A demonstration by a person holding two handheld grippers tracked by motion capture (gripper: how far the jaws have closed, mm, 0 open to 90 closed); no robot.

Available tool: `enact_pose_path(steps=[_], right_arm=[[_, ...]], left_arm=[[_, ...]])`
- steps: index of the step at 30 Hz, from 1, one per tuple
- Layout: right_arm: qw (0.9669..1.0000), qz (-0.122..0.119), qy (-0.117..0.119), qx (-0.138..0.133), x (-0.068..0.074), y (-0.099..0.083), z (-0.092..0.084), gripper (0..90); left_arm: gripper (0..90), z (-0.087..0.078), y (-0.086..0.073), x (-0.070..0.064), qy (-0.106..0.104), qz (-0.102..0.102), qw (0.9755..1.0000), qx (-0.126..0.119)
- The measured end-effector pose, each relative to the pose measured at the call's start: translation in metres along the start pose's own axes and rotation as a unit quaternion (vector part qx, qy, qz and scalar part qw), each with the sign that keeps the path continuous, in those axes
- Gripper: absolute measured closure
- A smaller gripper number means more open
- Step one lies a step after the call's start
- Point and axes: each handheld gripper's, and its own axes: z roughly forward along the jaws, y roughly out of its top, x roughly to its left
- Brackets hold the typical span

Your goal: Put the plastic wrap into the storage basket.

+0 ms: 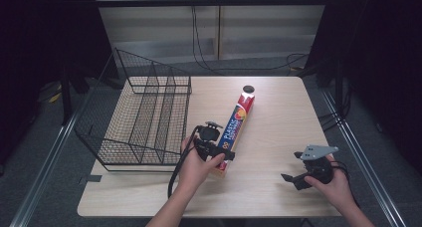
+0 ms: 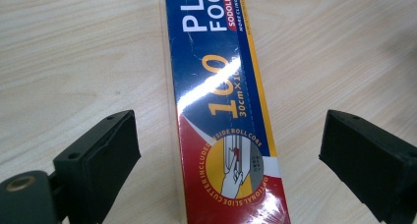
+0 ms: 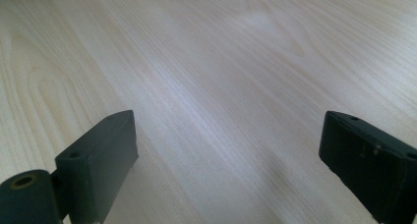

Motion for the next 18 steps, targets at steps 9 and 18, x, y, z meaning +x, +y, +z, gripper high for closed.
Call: enact_pose_path(steps=[9,18], right_arm=[[1.0,-0.001,0.002,-0.001,0.001,0.0,-0.002,7.0],[0.9999,0.01,-0.001,-0.008,-0.002,-0.001,-0.005,7.0]], left_arm=[[7.6,-0.002,0.002,-0.001,0.001,-0.002,1.0,-0.005],[7.5,-0.004,0.012,-0.006,-0.005,0.008,0.9999,-0.003]])
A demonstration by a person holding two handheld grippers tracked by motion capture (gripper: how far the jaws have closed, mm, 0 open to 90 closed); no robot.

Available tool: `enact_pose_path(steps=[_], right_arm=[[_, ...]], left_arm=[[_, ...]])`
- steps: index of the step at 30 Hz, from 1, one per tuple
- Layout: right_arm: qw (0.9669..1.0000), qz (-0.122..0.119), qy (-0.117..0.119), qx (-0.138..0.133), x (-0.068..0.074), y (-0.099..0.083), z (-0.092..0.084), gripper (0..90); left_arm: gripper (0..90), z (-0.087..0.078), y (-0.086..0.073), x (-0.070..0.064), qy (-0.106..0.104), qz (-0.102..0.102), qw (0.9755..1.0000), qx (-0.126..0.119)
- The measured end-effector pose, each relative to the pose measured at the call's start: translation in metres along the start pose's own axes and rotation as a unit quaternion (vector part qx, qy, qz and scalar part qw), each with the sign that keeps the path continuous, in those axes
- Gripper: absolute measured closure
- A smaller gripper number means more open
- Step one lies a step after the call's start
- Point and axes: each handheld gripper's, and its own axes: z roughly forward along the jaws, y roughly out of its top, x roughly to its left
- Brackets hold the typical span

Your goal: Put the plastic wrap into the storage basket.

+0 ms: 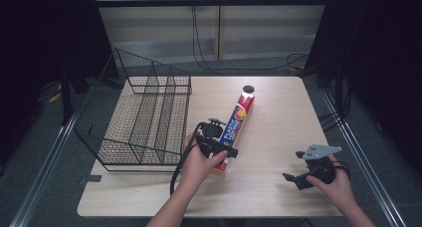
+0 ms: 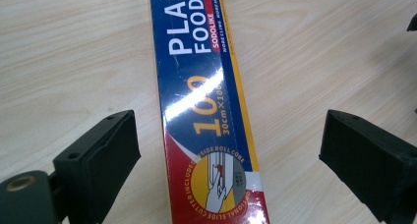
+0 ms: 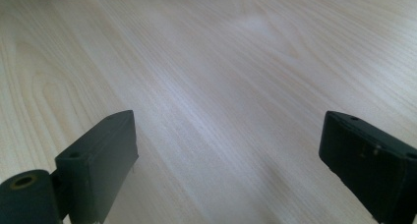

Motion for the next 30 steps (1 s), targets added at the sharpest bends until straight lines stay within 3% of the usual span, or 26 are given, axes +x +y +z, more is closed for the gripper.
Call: enact_pose_path(steps=[2,3,10,22,30], right_arm=[[1.0,-0.001,0.001,-0.002,0.0,0.0,0.0,6.9],[1.0,0.001,0.002,-0.002,-0.001,0.0,0.0,7.0],[1.0,0.004,0.004,-0.008,-0.002,0.001,-0.001,6.9],[0.9999,0.002,0.006,-0.008,-0.002,0.003,-0.001,7.0],[1.0,-0.001,0.005,-0.009,-0.002,0.003,-0.002,7.0]], left_arm=[[7.5,0.001,0.001,-0.001,0.001,-0.007,1.0,-0.004],[7.5,0.001,0.003,0.001,0.003,0.002,1.0,0.003],[7.4,0.006,0.015,0.001,0.015,-0.001,0.9998,0.01],[7.3,0.024,0.041,0.008,0.031,-0.03,0.9989,0.016],[7.4,0.032,0.055,0.007,0.036,-0.022,0.9989,0.02]])
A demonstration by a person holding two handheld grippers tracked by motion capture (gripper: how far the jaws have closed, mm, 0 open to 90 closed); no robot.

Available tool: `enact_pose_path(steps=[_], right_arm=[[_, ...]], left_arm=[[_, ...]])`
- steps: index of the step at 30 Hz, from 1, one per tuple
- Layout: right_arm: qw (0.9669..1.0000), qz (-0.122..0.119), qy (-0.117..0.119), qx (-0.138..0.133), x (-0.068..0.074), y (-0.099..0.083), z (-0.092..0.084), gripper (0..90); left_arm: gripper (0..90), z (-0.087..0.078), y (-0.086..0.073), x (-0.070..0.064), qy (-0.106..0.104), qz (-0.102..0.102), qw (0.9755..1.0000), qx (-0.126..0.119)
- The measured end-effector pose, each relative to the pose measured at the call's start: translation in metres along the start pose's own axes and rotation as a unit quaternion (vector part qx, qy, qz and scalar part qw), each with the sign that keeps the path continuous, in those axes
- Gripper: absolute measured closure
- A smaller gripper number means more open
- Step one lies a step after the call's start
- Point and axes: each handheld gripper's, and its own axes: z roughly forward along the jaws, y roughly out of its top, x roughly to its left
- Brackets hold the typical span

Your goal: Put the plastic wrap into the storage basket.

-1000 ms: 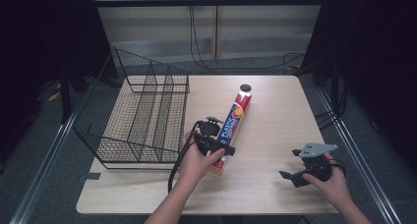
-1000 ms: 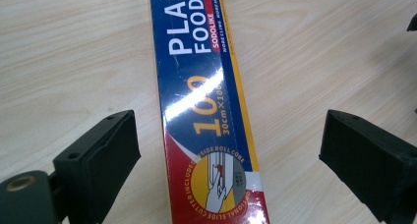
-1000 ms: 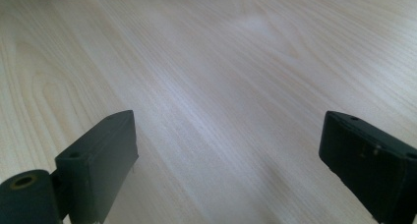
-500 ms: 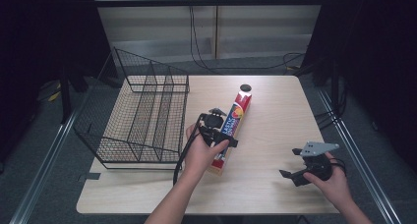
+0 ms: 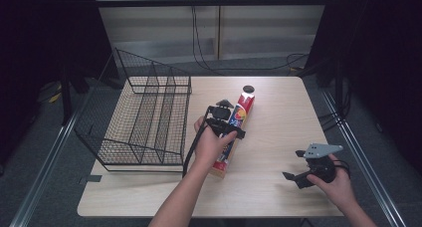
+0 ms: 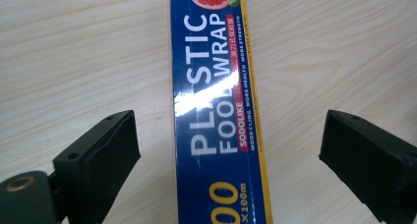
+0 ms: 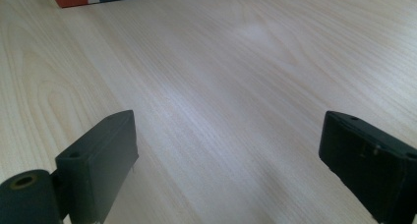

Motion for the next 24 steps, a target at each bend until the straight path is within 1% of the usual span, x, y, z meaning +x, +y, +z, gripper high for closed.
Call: enact_pose_path(steps=[1,3,4,6,7,9,10,11,12,13,14,15,17,19,21,23,24], right_arm=[[1.0,0.0,0.0,0.0,0.0,0.0,0.0,7.0],[1.0,0.0,0.001,0.0,0.0,0.0,0.0,7.0],[1.0,-0.001,0.003,-0.002,0.0,0.0,0.0,7.0],[1.0,0.001,0.001,-0.001,0.0,0.0,0.0,7.0],[1.0,0.001,0.002,-0.001,0.0,0.0,0.0,7.0],[1.0,0.0,0.0,-0.001,0.0,0.0,0.0,7.0],[1.0,0.0,0.0,-0.001,0.0,0.0,0.0,7.0],[1.0,0.0,0.0,-0.001,0.0,0.0,0.0,7.0],[1.0,0.001,0.001,-0.001,0.0,0.0,0.0,7.0],[1.0,-0.001,0.001,-0.001,0.0,0.0,0.0,7.0],[1.0,-0.001,0.001,-0.001,0.0,0.0,0.0,7.0],[1.0,-0.001,0.002,0.0,0.0,0.0,0.0,7.0],[1.0,-0.001,0.004,-0.002,0.0,0.0,0.0,7.0],[1.0,0.0,0.003,-0.002,0.0,0.0,0.0,7.0],[1.0,0.0,0.003,-0.002,0.0,0.0,0.0,7.0],[1.0,0.001,0.004,-0.004,0.0,0.0,-0.001,7.0],[1.0,0.0,0.005,-0.003,0.0,0.0,-0.001,7.0]], left_arm=[[7.4,0.001,0.001,-0.001,0.0,-0.005,1.0,0.0],[8.6,0.004,0.005,0.0,0.002,-0.003,1.0,0.003],[8.4,0.006,0.006,0.0,-0.002,-0.003,1.0,0.003],[8.5,0.01,0.009,-0.001,0.0,-0.003,1.0,0.007],[8.5,0.013,0.011,-0.002,0.006,-0.002,0.9999,0.008],[8.7,0.015,0.012,-0.002,0.007,-0.002,0.9999,0.009],[8.7,0.018,0.013,-0.002,0.006,-0.009,0.9999,0.011],[8.8,0.02,0.014,-0.002,0.004,-0.01,0.9999,0.012],[8.8,0.024,0.015,-0.001,0.007,-0.009,0.9999,0.012],[9.5,0.027,0.017,-0.002,0.008,-0.013,0.9998,0.012],[9.5,0.027,0.017,-0.002,0.008,-0.013,0.9998,0.012],[9.5,0.029,0.017,-0.001,0.009,-0.009,0.9998,0.014],[10.1,0.033,0.019,-0.002,0.012,-0.009,0.9997,0.018],[10.2,0.036,0.02,-0.003,0.015,-0.008,0.9995,0.026],[10.8,0.04,0.022,-0.003,0.022,-0.006,0.9995,0.022],[11.3,0.044,0.025,-0.004,0.025,-0.011,0.9994,0.021],[11.9,0.044,0.026,-0.004,0.026,-0.01,0.9993,0.027]])
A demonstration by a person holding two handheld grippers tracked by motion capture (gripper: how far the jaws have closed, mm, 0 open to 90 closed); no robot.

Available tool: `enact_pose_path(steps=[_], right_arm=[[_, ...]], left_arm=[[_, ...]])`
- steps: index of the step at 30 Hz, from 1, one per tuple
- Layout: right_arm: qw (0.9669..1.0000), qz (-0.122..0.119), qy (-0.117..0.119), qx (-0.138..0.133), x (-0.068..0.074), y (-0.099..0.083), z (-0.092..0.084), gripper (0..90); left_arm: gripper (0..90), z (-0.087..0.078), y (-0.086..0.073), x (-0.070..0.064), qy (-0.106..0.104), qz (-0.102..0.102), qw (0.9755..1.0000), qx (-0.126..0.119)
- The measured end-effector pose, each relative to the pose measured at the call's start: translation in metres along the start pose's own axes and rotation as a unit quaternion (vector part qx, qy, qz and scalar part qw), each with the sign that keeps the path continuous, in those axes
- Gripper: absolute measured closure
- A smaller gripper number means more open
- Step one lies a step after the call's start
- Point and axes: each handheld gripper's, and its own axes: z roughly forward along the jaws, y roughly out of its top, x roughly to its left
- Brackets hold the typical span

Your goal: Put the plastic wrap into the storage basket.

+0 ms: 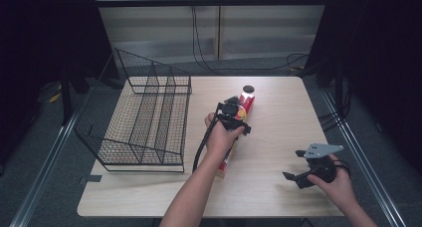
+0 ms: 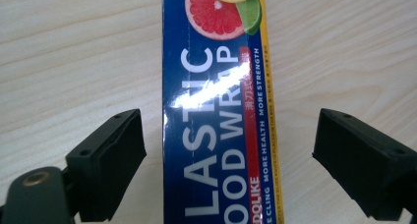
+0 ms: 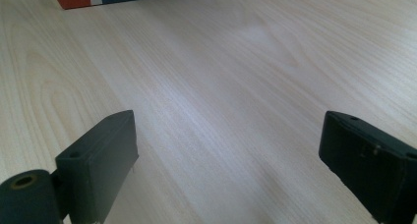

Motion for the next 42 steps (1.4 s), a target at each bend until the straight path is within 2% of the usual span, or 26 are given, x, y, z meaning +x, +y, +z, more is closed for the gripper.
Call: enact_pose_path(steps=[1,3,6,7,10,14,21,25,26,28,32,35,37,42], right_arm=[[1.0,0.001,0.0,0.001,0.0,0.0,0.0,7.0],[1.0,-0.001,-0.002,0.0,0.0,0.0,0.0,7.0],[1.0,-0.001,0.001,0.0,0.0,0.0,0.0,7.0],[1.0,-0.002,0.002,0.0,0.0,0.0,0.0,7.0],[1.0,-0.002,0.001,-0.001,0.0,0.0,-0.001,7.0],[1.0,-0.003,0.0,-0.002,0.0,0.0,-0.001,7.0],[1.0,-0.004,0.001,-0.003,0.0,0.001,-0.001,7.0],[1.0,-0.003,0.0,-0.004,0.0,0.001,-0.002,7.0],[1.0,-0.002,0.0,-0.003,0.0,0.001,-0.002,7.0],[1.0,-0.003,-0.001,-0.003,0.0,0.001,-0.002,7.0],[1.0,-0.002,0.0,-0.005,0.0,0.0,-0.003,7.0],[1.0,-0.001,0.0,-0.004,0.0,0.0,-0.003,7.0],[1.0,0.0,0.0,-0.005,0.0,0.001,-0.002,7.0],[1.0,-0.001,0.0,-0.004,0.001,0.001,-0.003,7.0]], left_arm=[[12.2,0.001,0.001,0.0,-0.003,-0.005,1.0,-0.004],[14.1,0.002,0.001,0.0,0.002,-0.002,1.0,-0.005],[16.3,0.004,0.003,0.0,0.011,-0.001,0.9999,0.005],[16.4,0.005,0.004,-0.001,0.011,-0.006,0.9999,0.006],[18.5,0.007,0.005,0.0,0.015,0.0,0.9998,0.012],[20.5,0.011,0.006,0.001,0.023,-0.008,0.9995,0.021],[23.2,0.019,0.007,0.001,0.023,-0.011,0.9994,0.022],[28.1,0.021,0.007,0.0,0.032,-0.008,0.999,0.029],[28.1,0.023,0.006,0.0,0.028,-0.015,0.9992,0.025],[30.0,0.025,0.006,0.001,0.03,-0.015,0.9988,0.035],[32.0,0.028,0.005,0.002,0.028,-0.02,0.999,0.028],[34.6,0.027,0.005,0.002,0.022,-0.017,0.9991,0.033],[36.6,0.027,0.006,0.001,0.028,-0.008,0.9989,0.037],[39.0,0.026,0.008,-0.003,0.042,-0.003,0.9983,0.041]])
